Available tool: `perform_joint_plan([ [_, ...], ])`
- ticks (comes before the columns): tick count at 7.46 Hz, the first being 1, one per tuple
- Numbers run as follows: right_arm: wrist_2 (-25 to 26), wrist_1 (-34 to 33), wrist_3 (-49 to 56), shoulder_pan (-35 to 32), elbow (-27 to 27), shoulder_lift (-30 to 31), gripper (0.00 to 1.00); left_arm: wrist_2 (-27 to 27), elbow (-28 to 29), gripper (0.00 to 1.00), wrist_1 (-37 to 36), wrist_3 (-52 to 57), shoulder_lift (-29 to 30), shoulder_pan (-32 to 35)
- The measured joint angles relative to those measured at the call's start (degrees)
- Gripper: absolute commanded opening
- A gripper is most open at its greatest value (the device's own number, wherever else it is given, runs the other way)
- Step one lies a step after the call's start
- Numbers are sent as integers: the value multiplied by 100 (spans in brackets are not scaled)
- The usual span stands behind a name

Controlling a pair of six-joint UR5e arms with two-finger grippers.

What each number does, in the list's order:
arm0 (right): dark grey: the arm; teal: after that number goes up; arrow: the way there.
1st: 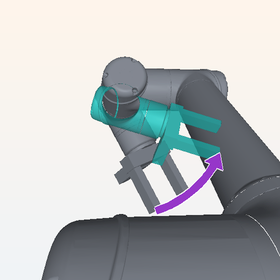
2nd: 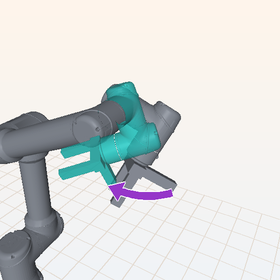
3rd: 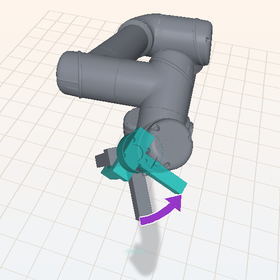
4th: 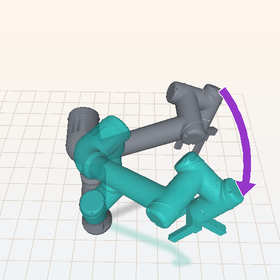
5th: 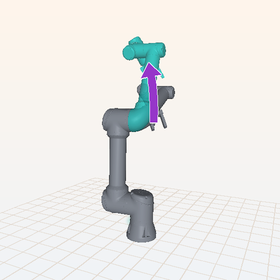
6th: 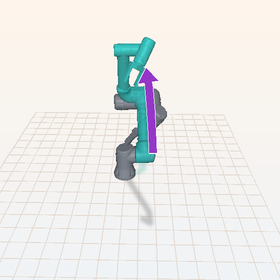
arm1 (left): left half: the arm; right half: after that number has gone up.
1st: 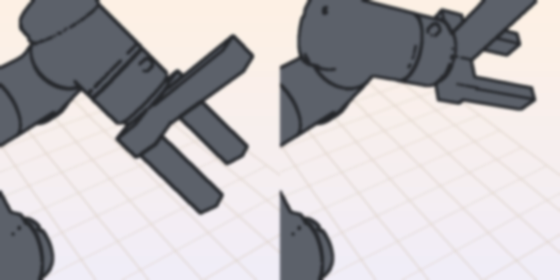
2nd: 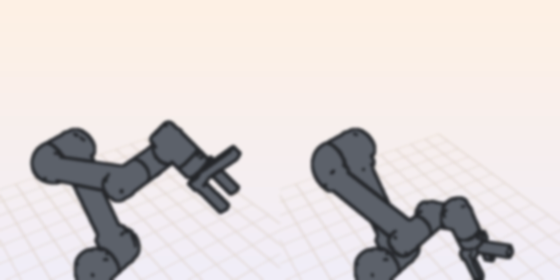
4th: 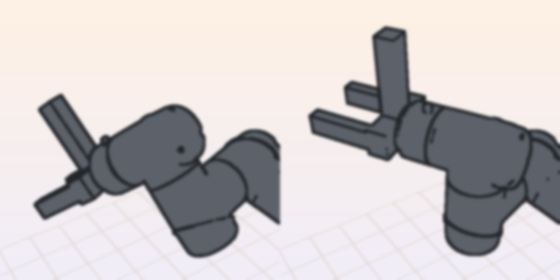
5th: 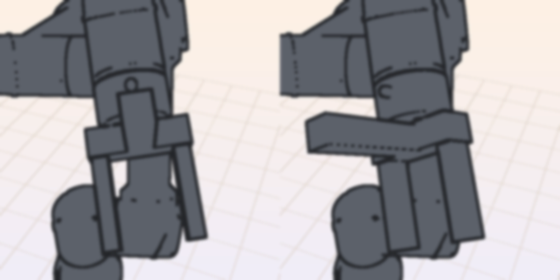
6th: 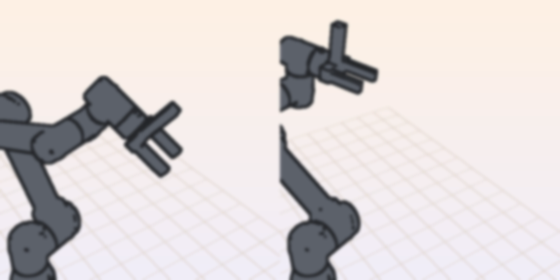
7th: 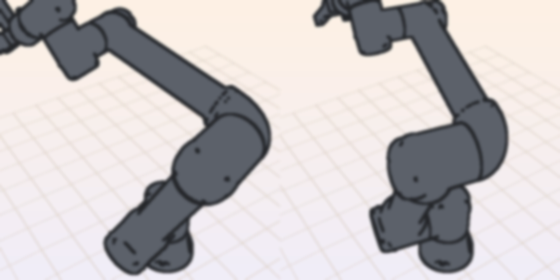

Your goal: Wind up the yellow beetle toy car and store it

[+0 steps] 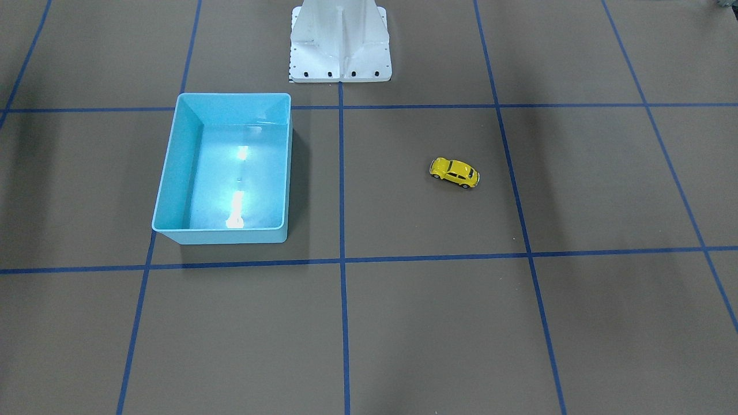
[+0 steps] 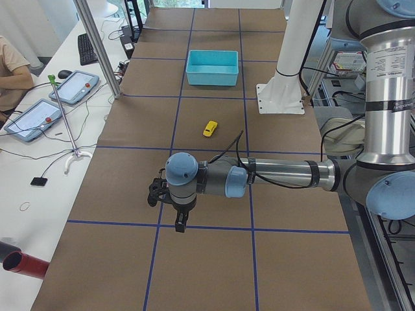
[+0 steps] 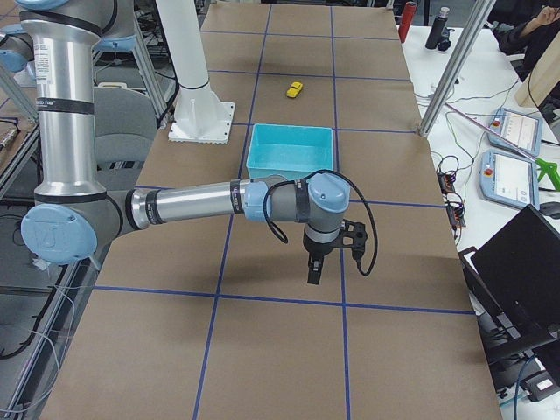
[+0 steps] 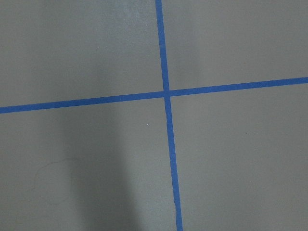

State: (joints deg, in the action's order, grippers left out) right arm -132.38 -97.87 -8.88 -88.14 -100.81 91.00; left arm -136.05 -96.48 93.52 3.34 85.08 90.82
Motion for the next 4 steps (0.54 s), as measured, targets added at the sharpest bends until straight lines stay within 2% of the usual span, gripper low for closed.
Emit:
perform_joint_plan([
  [4, -9, 13, 2, 6, 56, 9, 100, 37, -41, 100, -6, -8, 50, -28],
])
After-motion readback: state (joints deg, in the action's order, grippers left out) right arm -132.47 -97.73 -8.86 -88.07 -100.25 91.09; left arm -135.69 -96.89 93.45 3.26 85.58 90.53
